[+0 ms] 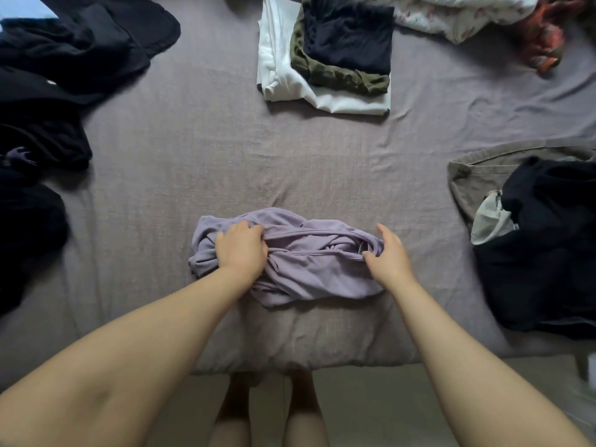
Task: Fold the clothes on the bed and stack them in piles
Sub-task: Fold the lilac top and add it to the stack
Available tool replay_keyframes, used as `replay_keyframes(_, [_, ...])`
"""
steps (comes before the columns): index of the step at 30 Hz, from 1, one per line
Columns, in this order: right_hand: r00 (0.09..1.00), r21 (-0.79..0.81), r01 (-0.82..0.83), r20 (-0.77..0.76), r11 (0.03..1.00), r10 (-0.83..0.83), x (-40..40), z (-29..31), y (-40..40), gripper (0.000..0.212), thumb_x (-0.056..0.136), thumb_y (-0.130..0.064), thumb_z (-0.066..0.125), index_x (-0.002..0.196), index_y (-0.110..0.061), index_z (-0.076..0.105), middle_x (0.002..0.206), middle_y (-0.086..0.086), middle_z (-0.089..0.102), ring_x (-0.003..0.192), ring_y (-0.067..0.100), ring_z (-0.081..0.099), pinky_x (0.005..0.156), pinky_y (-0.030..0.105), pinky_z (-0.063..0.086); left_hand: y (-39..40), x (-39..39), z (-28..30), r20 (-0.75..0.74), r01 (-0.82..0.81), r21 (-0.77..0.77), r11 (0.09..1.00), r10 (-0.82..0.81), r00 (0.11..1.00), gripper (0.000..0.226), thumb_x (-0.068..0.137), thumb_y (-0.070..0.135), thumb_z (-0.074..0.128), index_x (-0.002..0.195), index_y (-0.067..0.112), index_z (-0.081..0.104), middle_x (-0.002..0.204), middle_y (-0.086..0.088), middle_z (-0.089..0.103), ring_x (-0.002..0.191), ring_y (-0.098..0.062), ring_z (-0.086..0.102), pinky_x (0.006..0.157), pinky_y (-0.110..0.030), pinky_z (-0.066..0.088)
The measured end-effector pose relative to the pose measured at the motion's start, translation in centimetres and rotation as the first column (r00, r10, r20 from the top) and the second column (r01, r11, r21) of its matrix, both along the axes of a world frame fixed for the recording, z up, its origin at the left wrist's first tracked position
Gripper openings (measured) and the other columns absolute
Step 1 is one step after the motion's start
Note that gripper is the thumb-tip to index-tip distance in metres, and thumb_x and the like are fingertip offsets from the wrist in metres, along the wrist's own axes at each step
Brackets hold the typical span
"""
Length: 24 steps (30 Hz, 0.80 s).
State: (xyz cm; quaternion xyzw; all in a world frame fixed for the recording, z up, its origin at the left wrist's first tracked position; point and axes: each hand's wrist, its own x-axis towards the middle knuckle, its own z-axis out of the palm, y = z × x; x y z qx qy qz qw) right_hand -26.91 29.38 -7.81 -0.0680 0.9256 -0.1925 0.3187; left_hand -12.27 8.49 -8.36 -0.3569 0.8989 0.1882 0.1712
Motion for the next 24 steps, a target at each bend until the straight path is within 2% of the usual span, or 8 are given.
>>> replay_keyframes(2, [0.995,0.115,-0.065,0.085,0.991,0.056,-1.0,-0.9,-0.2,0.074,0.083,-0.012,0.063,0.149,-0.012,0.029,0.153,0.011,0.032,0.141,0.026,0.031,0.116,0.037,0.024,-0.2,0.1,0.8,-0.159,-0.052,0.002,0.999,0.052,0.986,0.020,0.093,0.020,0.048,0.100,0.005,0.060,0.106,-0.016,0.059,0.097,-0.037,0.055,0.076,-0.042,0.036])
replay_keyframes(3, [0.992,0.185,-0.089,0.104,0.979,0.070,-1.4,-1.1,-0.2,0.069,0.083,-0.017,0.064,0.145,-0.014,0.035,0.149,0.011,0.039,0.137,0.027,0.036,0.113,0.037,0.028,-0.5,0.0,1.4,-0.235,-0.094,0.015,0.995,0.095,0.967,0.018,0.093,0.018,0.048,0.096,0.003,0.058,0.101,-0.019,0.060,0.090,-0.040,0.056,0.071,-0.042,0.035])
replay_keyframes(6, [0.994,0.302,-0.108,0.037,0.947,0.102,-1.7,-0.1,-0.3,0.018,0.085,-0.023,0.056,0.101,-0.016,0.063,0.114,0.013,0.065,0.110,0.032,0.058,0.094,0.035,0.040,-1.7,-0.5,3.6,-0.369,-0.174,0.034,0.984,0.174,0.913,0.016,0.096,0.015,0.046,0.097,0.002,0.054,0.094,-0.022,0.064,0.085,-0.043,0.058,0.068,-0.041,0.034])
replay_keyframes(8, [0.992,0.253,-0.063,-0.094,0.965,0.090,-2.1,1.0,-0.1,0.015,0.084,-0.020,0.055,0.091,-0.014,0.066,0.107,0.017,0.063,0.104,0.036,0.058,0.087,0.037,0.044,-2.9,-0.9,4.9,-0.427,-0.143,0.000,0.990,0.129,0.895,0.013,0.095,0.012,0.047,0.097,0.001,0.053,0.094,-0.022,0.061,0.087,-0.042,0.057,0.073,-0.043,0.037])
replay_keyframes(12, [0.963,0.016,0.031,-0.269,0.999,-0.026,-4.0,4.7,0.7,0.024,0.078,-0.005,0.056,0.097,-0.013,0.068,0.108,0.012,0.058,0.108,0.031,0.053,0.090,0.036,0.043,-5.3,-1.7,6.7,-0.430,-0.094,-0.048,0.994,0.065,0.901,0.015,0.090,0.009,0.050,0.101,0.001,0.055,0.097,-0.022,0.054,0.093,-0.041,0.053,0.078,-0.047,0.039])
replay_keyframes(18, [0.993,-0.374,-0.009,-0.115,0.927,-0.036,-7.5,12.1,0.0,0.040,0.075,0.012,0.048,0.084,-0.021,0.068,0.089,0.000,0.068,0.083,0.008,0.061,0.070,0.010,0.045,-8.3,-1.5,10.8,-0.456,-0.252,-0.150,0.956,0.159,0.876,0.025,0.084,0.009,0.052,0.107,0.009,0.063,0.105,-0.020,0.049,0.102,-0.039,0.049,0.085,-0.046,0.038])
replay_keyframes(20, [0.994,-0.383,-0.086,-0.095,0.920,0.053,-8.2,13.9,-0.1,0.045,0.076,0.014,0.050,0.083,-0.027,0.067,0.088,-0.003,0.069,0.078,-0.001,0.061,0.071,0.005,0.045,-9.2,-1.1,11.6,-0.399,-0.335,-0.117,0.935,0.265,0.878,0.027,0.086,0.011,0.051,0.110,0.012,0.063,0.110,-0.018,0.049,0.103,-0.038,0.050,0.088,-0.045,0.039])
replay_keyframes(24, [0.977,-0.267,-0.207,-0.105,0.941,0.185,-8.0,15.3,-0.6,0.037,0.077,0.006,0.050,0.093,-0.021,0.069,0.097,0.004,0.069,0.093,0.017,0.061,0.070,0.007,0.042,-9.8,-0.7,11.9,-0.343,-0.347,0.095,0.933,0.358,0.869,0.031,0.091,0.012,0.044,0.115,0.013,0.064,0.118,-0.018,0.054,0.108,-0.038,0.053,0.093,-0.041,0.042])
